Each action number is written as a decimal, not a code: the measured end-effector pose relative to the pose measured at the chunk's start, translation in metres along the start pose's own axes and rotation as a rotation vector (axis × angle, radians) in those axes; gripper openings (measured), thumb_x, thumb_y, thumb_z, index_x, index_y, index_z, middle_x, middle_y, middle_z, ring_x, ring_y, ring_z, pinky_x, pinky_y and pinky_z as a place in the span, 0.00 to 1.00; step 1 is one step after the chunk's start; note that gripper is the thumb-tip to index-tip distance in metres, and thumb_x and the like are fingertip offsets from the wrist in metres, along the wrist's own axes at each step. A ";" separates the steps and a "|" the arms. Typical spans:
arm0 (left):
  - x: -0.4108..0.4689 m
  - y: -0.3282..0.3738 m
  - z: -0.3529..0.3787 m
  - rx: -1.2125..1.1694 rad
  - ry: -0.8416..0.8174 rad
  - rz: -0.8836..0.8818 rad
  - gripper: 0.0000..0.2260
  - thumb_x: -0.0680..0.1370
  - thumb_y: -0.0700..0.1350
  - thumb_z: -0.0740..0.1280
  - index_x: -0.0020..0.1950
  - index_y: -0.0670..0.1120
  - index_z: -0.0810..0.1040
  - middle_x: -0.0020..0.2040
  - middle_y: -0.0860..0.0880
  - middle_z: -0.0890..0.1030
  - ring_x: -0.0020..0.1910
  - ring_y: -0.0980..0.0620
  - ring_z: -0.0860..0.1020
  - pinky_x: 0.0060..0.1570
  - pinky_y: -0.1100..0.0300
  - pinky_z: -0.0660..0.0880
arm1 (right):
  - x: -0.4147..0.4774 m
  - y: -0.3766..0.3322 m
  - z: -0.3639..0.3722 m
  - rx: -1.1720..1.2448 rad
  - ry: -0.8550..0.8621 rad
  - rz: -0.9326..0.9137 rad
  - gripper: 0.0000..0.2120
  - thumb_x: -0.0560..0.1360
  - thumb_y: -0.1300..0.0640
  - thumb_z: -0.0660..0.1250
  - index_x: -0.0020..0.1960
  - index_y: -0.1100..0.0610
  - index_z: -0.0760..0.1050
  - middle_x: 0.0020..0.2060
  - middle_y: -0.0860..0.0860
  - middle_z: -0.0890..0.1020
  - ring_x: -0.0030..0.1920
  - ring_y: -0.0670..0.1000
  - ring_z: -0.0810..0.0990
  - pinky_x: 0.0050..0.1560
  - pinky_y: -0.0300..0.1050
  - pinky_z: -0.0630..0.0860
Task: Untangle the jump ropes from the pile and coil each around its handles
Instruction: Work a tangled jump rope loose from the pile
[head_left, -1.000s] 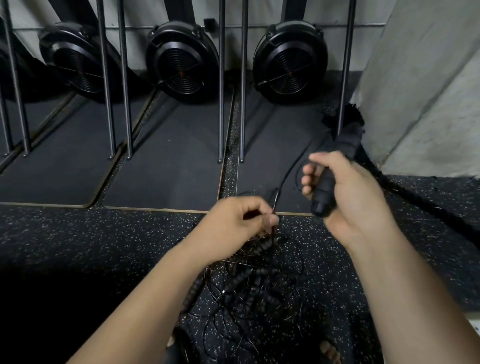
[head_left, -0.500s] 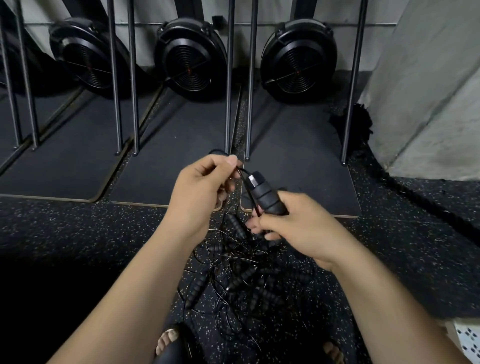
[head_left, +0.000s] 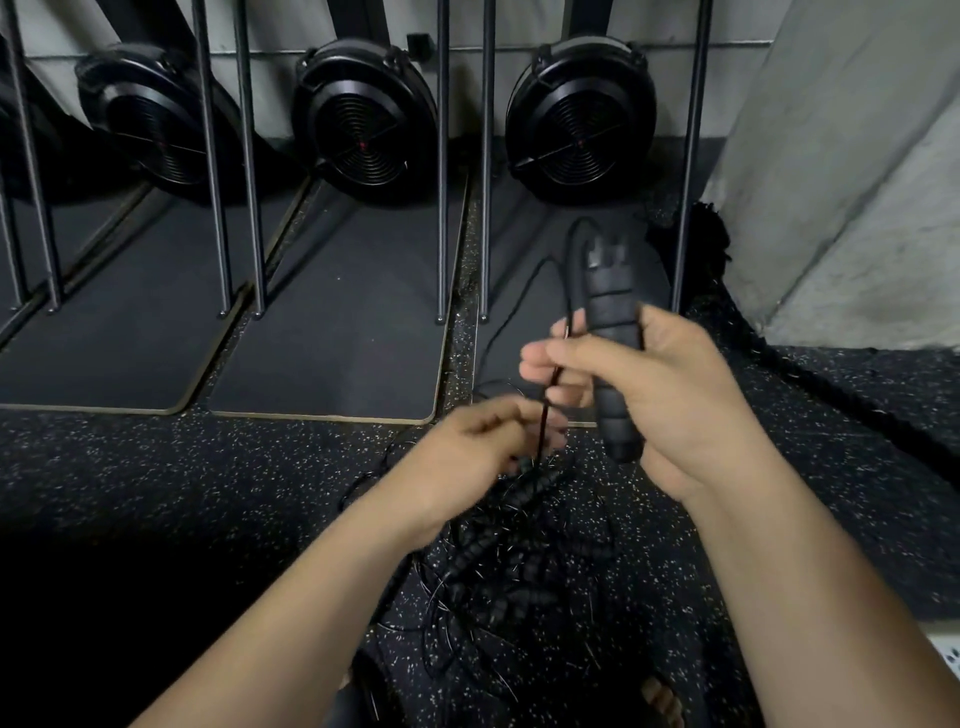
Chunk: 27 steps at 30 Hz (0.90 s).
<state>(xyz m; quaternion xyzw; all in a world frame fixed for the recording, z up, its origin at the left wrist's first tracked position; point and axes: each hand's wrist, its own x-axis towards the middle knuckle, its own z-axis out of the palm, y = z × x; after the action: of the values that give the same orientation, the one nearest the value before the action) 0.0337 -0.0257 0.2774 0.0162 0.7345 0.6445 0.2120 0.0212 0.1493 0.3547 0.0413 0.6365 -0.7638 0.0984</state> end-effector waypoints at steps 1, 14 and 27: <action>0.000 -0.006 0.005 0.057 -0.063 0.021 0.13 0.86 0.36 0.62 0.63 0.47 0.84 0.57 0.51 0.88 0.62 0.53 0.84 0.62 0.62 0.76 | 0.000 -0.003 -0.002 0.061 0.024 -0.021 0.09 0.77 0.68 0.74 0.56 0.63 0.79 0.47 0.60 0.89 0.51 0.59 0.90 0.43 0.45 0.86; 0.004 -0.017 0.011 0.531 0.153 0.230 0.09 0.83 0.45 0.72 0.44 0.57 0.84 0.36 0.58 0.82 0.33 0.63 0.77 0.36 0.70 0.68 | 0.016 -0.003 -0.022 0.328 0.185 -0.047 0.06 0.81 0.64 0.70 0.57 0.59 0.78 0.54 0.61 0.89 0.57 0.59 0.89 0.53 0.48 0.86; 0.006 0.008 -0.031 -0.039 0.391 0.306 0.07 0.84 0.42 0.70 0.50 0.42 0.86 0.44 0.48 0.87 0.43 0.52 0.83 0.46 0.55 0.77 | 0.020 0.069 0.003 -0.467 -0.074 0.131 0.10 0.71 0.57 0.77 0.51 0.53 0.83 0.45 0.56 0.87 0.45 0.54 0.85 0.63 0.64 0.82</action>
<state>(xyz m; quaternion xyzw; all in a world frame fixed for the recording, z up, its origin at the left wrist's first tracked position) 0.0158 -0.0518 0.2853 -0.0022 0.7378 0.6741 -0.0339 0.0159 0.1329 0.2853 0.0307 0.7876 -0.5891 0.1779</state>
